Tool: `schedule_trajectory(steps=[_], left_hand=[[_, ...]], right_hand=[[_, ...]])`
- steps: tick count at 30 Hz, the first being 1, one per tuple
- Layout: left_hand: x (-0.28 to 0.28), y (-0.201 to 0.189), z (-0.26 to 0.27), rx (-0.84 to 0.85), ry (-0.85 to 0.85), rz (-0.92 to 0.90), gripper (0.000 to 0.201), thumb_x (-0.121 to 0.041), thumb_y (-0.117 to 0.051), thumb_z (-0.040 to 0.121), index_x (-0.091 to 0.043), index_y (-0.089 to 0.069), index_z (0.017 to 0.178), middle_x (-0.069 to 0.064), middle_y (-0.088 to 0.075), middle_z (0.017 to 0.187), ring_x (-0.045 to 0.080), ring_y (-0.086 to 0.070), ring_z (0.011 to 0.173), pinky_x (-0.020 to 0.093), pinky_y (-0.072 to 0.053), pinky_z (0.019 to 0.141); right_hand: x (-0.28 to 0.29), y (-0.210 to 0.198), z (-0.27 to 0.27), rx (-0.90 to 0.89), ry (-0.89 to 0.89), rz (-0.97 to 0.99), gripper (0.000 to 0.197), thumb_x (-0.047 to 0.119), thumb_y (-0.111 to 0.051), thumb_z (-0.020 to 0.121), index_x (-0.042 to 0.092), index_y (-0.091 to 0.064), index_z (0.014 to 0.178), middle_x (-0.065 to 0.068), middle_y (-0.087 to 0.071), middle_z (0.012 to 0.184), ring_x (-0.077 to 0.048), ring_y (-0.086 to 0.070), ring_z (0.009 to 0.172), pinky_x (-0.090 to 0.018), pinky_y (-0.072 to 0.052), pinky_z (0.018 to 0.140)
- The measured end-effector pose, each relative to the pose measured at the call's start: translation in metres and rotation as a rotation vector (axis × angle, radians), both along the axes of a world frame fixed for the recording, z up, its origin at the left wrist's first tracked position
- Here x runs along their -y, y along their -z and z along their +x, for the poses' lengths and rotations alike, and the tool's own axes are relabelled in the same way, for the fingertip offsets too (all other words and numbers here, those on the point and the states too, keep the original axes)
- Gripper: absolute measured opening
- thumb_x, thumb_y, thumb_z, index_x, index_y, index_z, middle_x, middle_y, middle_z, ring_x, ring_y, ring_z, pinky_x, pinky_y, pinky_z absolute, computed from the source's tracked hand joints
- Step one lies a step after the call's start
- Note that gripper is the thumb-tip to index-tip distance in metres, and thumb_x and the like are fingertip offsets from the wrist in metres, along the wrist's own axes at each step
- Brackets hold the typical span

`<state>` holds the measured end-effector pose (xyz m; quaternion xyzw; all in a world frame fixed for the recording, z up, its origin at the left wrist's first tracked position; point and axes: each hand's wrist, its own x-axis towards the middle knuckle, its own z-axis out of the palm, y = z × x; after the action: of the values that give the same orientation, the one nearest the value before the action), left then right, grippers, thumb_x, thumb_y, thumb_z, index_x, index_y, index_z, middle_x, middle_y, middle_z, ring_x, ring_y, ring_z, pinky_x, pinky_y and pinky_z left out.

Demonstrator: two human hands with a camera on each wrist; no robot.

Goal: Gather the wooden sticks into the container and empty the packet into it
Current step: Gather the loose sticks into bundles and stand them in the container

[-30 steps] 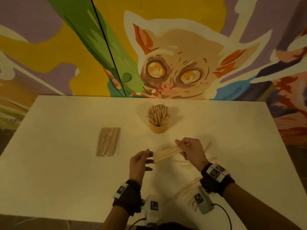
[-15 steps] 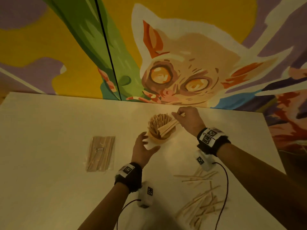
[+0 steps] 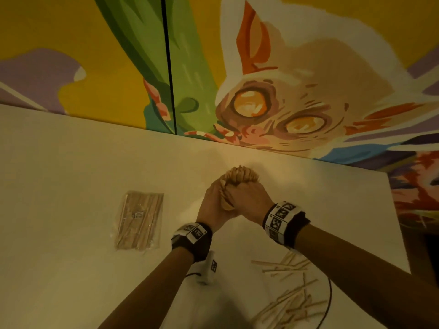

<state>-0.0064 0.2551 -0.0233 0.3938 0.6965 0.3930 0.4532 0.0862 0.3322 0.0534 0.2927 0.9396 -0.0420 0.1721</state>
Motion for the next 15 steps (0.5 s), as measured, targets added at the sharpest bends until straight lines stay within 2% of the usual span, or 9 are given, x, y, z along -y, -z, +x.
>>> schedule_trajectory(steps=[1, 3, 5, 7, 9, 11, 13, 15], left_hand=[[0.000, 0.002, -0.002, -0.028, 0.022, 0.008, 0.097, -0.052, -0.080, 0.053, -0.027, -0.038, 0.138, 0.000, -0.048, 0.138, 0.019, -0.048, 0.125, 0.041, -0.043, 0.106], [0.000, 0.003, -0.003, -0.106, 0.051, 0.011, 0.097, -0.059, -0.077, 0.054, -0.029, -0.039, 0.138, -0.003, -0.047, 0.138, 0.020, -0.046, 0.125, 0.040, -0.042, 0.105], [0.001, 0.000, -0.003, -0.146, 0.057, 0.012, 0.101, -0.060, -0.078, 0.056, -0.029, -0.035, 0.142, -0.005, -0.045, 0.141, 0.019, -0.044, 0.127, 0.039, -0.041, 0.106], [0.002, -0.003, -0.004, -0.156, 0.076, 0.001, 0.105, -0.056, -0.082, 0.059, -0.030, -0.029, 0.146, -0.005, -0.042, 0.145, 0.019, -0.041, 0.129, 0.040, -0.040, 0.107], [0.002, -0.003, -0.006, -0.175, 0.103, -0.002, 0.111, -0.056, -0.082, 0.060, -0.032, -0.020, 0.150, -0.005, -0.038, 0.149, 0.020, -0.038, 0.134, 0.041, -0.038, 0.109], [0.004, -0.006, -0.008, -0.204, 0.129, -0.004, 0.112, -0.050, -0.083, 0.063, -0.032, -0.016, 0.151, -0.004, -0.032, 0.154, 0.021, -0.034, 0.138, 0.041, -0.034, 0.112], [0.009, -0.010, -0.009, -0.201, 0.142, -0.021, 0.113, -0.039, -0.085, 0.066, -0.026, -0.013, 0.153, 0.001, -0.027, 0.157, 0.023, -0.029, 0.140, 0.042, -0.030, 0.115], [0.018, -0.010, -0.011, -0.185, 0.118, -0.051, 0.115, -0.032, -0.085, 0.068, -0.020, -0.010, 0.154, 0.005, -0.029, 0.155, 0.026, -0.031, 0.138, 0.046, -0.032, 0.113]], right_hand=[[-0.001, -0.001, 0.001, 0.006, -0.001, 0.014, 0.016, 0.023, -0.047, 0.096, 0.016, -0.060, 0.091, -0.006, -0.069, 0.077, -0.028, -0.064, 0.062, -0.033, -0.045, 0.050], [-0.005, -0.003, 0.001, -0.004, -0.002, 0.013, 0.018, 0.026, -0.044, 0.098, 0.017, -0.059, 0.096, -0.006, -0.069, 0.078, -0.029, -0.064, 0.063, -0.032, -0.036, 0.049], [-0.010, -0.005, 0.003, -0.043, 0.017, -0.014, 0.027, 0.034, -0.038, 0.101, 0.017, -0.059, 0.099, -0.006, -0.069, 0.082, -0.030, -0.065, 0.066, -0.033, -0.041, 0.051], [-0.012, -0.010, 0.004, -0.091, 0.076, -0.102, 0.036, 0.047, -0.033, 0.100, 0.018, -0.055, 0.100, -0.006, -0.067, 0.087, -0.030, -0.063, 0.069, -0.037, -0.050, 0.058], [-0.010, -0.020, 0.006, -0.151, 0.122, -0.150, 0.038, 0.055, -0.038, 0.095, 0.021, -0.050, 0.103, -0.004, -0.064, 0.092, -0.028, -0.061, 0.073, -0.040, -0.053, 0.062], [-0.007, -0.033, 0.010, -0.210, 0.164, -0.170, 0.040, 0.057, -0.046, 0.090, 0.021, -0.049, 0.107, -0.003, -0.062, 0.096, -0.027, -0.061, 0.079, -0.039, -0.053, 0.067], [-0.006, -0.048, 0.015, -0.247, 0.203, -0.187, 0.043, 0.057, -0.052, 0.089, 0.020, -0.050, 0.111, -0.004, -0.063, 0.096, -0.027, -0.061, 0.081, -0.039, -0.052, 0.070], [-0.008, -0.061, 0.022, -0.277, 0.215, -0.167, 0.044, 0.054, -0.053, 0.091, 0.018, -0.049, 0.115, -0.007, -0.064, 0.095, -0.030, -0.061, 0.082, -0.039, -0.051, 0.070]])
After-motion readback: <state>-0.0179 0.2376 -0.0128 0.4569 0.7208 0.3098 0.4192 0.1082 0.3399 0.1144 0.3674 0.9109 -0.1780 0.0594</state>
